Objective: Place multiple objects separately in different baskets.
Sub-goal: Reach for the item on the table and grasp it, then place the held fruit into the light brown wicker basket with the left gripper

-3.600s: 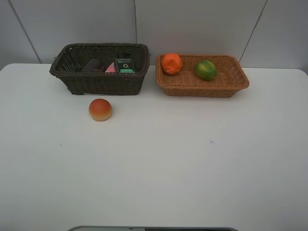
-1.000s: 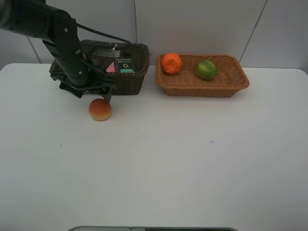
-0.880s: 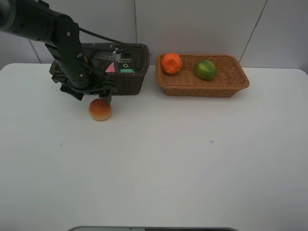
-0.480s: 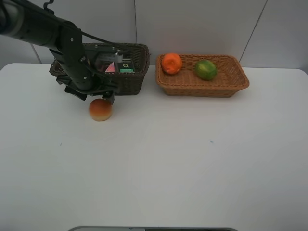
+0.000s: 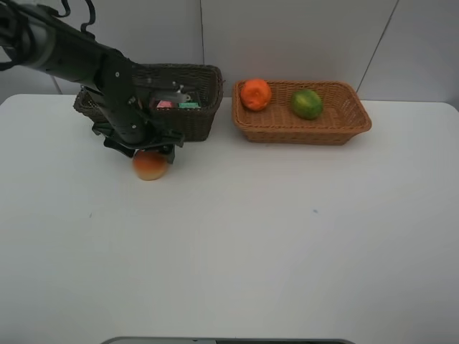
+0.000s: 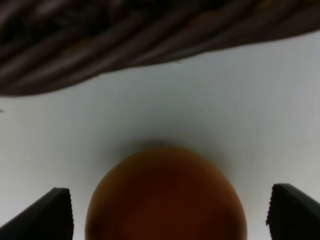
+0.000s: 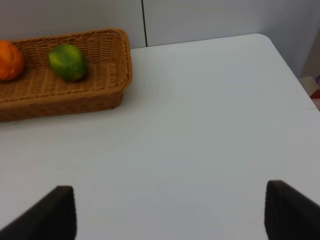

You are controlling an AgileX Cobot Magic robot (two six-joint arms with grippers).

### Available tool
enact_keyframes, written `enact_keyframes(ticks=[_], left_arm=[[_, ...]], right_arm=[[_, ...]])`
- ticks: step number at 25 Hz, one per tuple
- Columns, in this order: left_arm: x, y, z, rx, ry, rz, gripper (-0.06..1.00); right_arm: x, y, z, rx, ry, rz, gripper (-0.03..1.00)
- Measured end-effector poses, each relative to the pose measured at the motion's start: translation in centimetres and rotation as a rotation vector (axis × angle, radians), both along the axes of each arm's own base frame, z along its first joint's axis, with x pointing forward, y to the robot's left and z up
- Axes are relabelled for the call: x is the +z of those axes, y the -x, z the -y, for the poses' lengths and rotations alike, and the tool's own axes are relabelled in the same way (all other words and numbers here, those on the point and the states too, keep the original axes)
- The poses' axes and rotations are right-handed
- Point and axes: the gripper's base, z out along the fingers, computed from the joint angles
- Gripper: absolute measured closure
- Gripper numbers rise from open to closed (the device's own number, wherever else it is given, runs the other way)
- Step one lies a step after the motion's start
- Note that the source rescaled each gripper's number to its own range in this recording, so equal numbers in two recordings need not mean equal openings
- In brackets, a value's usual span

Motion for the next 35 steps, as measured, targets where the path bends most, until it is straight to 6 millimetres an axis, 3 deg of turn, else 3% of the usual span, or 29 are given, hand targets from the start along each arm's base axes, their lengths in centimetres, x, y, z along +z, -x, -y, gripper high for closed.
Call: enact_keyframes(ticks=[16,18,19,21,22,35], left_arm=[[-2.0,0.3,0.1,0.003,0.048,0.058,-0.03],[-2.0,0.3,0.0,0.003,0.045,0.053,0.12],[-2.1,0.4,0.0,0.004,0.041,0.045,0.32],[-2.1,0.4,0.0,0.005,0.037,0.038,0.87],[-2.1,0.5,-0.1,0.005,0.035,0.035,0.94],[-2.1,0.5,-0.1,0.005,0.034,0.032,0.94]], right_arm=[[-0.1,0.0,0.0,0.0,0.0,-0.003,0.2],[-0.1,0.0,0.0,0.0,0.0,-0.003,0.2],[-0.1,0.0,0.0,0.0,0.0,-0.003,0.2],[-0.1,0.0,0.0,0.0,0.0,-0.003,0.2],[-0.1,0.0,0.0,0.0,0.0,-0.003,0.2],[-0.1,0.0,0.0,0.0,0.0,-0.003,0.2]])
